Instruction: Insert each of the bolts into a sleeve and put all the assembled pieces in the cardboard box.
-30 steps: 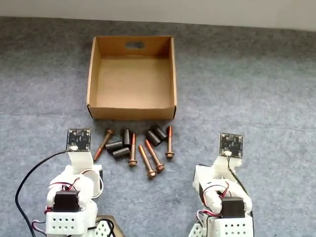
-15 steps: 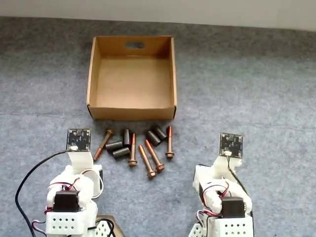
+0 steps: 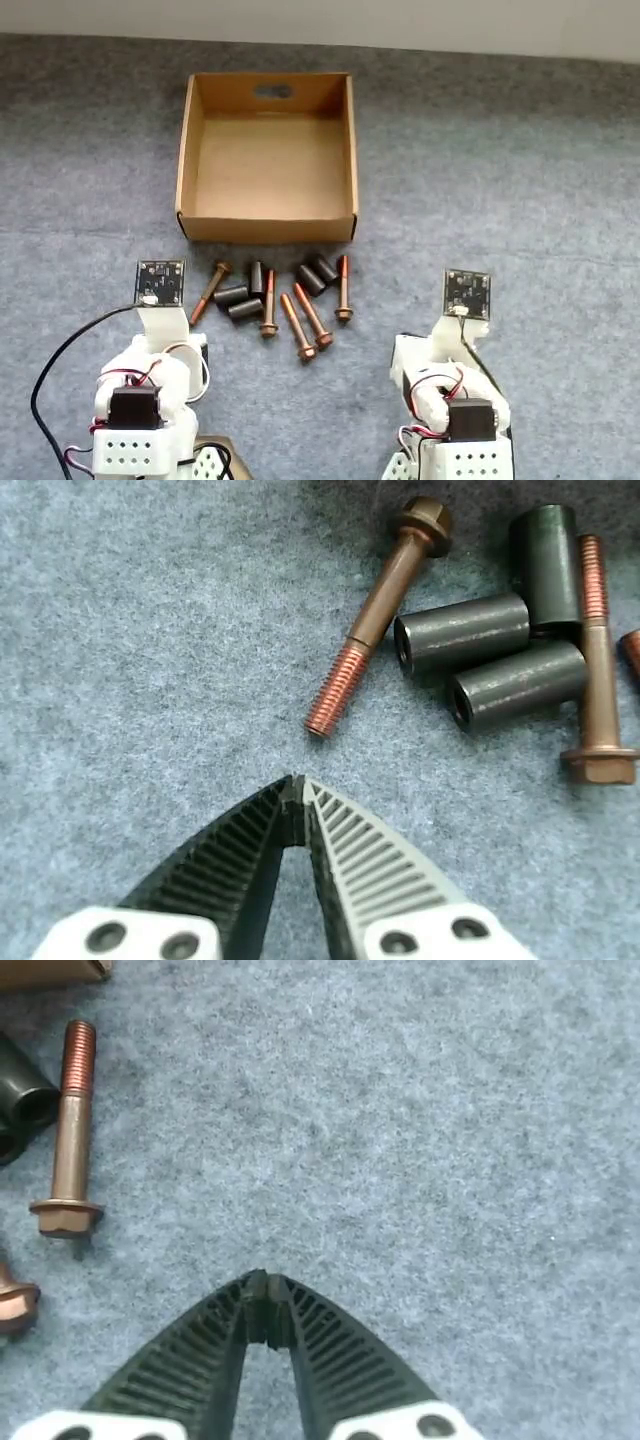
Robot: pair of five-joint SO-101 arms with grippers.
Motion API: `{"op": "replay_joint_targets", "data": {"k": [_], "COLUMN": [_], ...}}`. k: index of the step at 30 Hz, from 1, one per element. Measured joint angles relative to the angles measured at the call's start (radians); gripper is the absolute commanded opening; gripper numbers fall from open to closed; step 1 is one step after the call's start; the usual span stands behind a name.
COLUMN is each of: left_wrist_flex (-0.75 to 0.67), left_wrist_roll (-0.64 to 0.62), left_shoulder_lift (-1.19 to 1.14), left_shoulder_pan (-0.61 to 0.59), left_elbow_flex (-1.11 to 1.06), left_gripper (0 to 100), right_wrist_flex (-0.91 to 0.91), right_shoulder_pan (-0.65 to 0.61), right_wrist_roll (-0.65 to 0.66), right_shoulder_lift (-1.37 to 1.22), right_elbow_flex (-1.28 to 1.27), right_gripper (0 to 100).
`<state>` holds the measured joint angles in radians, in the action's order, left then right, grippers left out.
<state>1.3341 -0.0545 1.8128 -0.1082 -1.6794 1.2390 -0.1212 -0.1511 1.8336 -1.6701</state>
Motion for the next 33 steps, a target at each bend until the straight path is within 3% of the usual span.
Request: {"op": "replay_joint_targets", "data": {"k": [4,13,18,22,26,33], "left_wrist_flex": [0.000,0.000,0.000,0.000,0.000,0.000], "left_wrist_roll": [0.000,0.000,0.000,0.000,0.000,0.000], "left_shoulder_lift": [0.000,0.000,0.000,0.000,0.000,0.000], "left_shoulder_pan": [0.000,0.000,0.000,0.000,0.000,0.000], "left_elbow_flex": [0.000,0.000,0.000,0.000,0.000,0.000], "left_gripper": [1,1,1,1,1,1], "right_wrist_flex": [-0.031,-0.356,-0.420,-0.405,-0.278,-0.037], "right_shoulder_pan": [-0.035,-0.084,-0.084,-0.103,-0.196,-0.331], "right_wrist_roll": [0.000,0.000,0.000,0.003,0.054,0.066], "right_shoulder_lift": [0.000,0.000,0.000,-0.003,-0.068,-0.419], "right_elbow_flex": [0.000,0.000,0.031,0.206,0.433,0.824], "right_gripper": [0.9,0.9,0.9,0.9,0.9,0.9]}}
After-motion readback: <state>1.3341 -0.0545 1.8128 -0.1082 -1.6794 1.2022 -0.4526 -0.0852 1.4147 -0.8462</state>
